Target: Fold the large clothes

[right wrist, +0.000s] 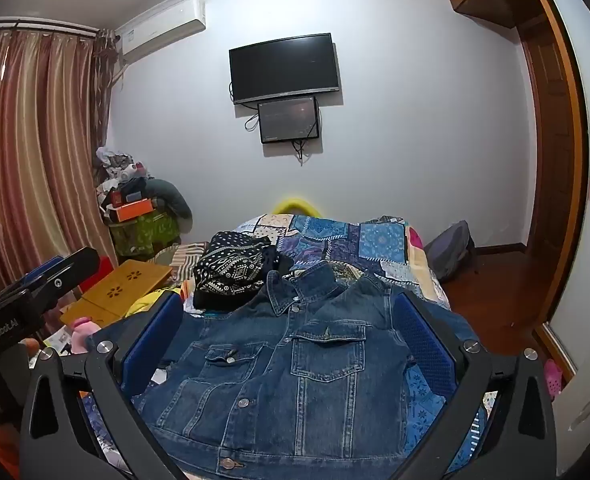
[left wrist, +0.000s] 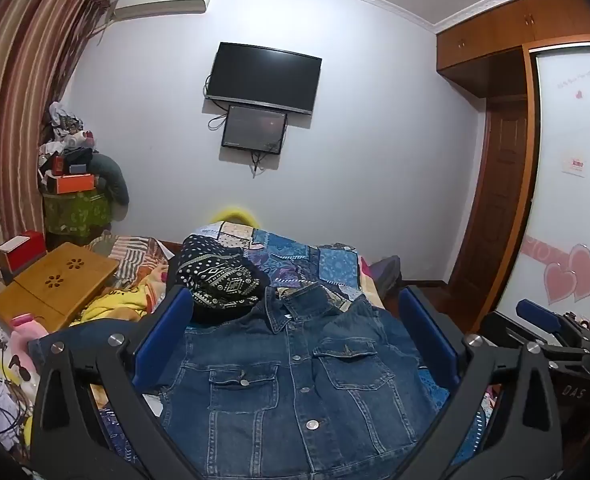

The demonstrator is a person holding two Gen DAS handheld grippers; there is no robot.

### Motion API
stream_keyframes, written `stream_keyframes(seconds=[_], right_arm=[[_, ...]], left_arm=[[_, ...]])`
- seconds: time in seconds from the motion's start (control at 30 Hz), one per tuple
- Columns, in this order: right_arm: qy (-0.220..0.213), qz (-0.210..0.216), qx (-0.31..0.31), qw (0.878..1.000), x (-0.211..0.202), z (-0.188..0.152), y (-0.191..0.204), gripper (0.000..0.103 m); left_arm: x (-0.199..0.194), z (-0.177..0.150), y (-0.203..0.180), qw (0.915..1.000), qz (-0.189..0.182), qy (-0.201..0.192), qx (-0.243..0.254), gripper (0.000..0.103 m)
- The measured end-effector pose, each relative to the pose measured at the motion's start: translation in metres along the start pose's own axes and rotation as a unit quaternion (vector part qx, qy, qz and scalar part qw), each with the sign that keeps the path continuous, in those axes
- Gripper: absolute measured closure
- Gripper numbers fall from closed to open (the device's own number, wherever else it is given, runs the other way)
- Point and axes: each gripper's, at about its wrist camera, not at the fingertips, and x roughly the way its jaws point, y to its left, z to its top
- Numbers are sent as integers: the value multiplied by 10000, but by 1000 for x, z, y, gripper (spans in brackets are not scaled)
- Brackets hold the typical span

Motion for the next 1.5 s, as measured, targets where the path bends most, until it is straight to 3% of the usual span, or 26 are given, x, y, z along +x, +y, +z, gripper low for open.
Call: stream_keyframes(seconds=[0.13,0.23,1.5], right_arm=[[3,29,34,10000,0,0,0,0],[2,20,22,10000,1,-4,5,0],[31,14,-54,10000,5,0,10,0]], left_arm=[[3,2,-8,9999,22,97,16,0],[12,2,7,9996,-11,155,-247,0],[10,-7,14,9998,67,85,-137,0]])
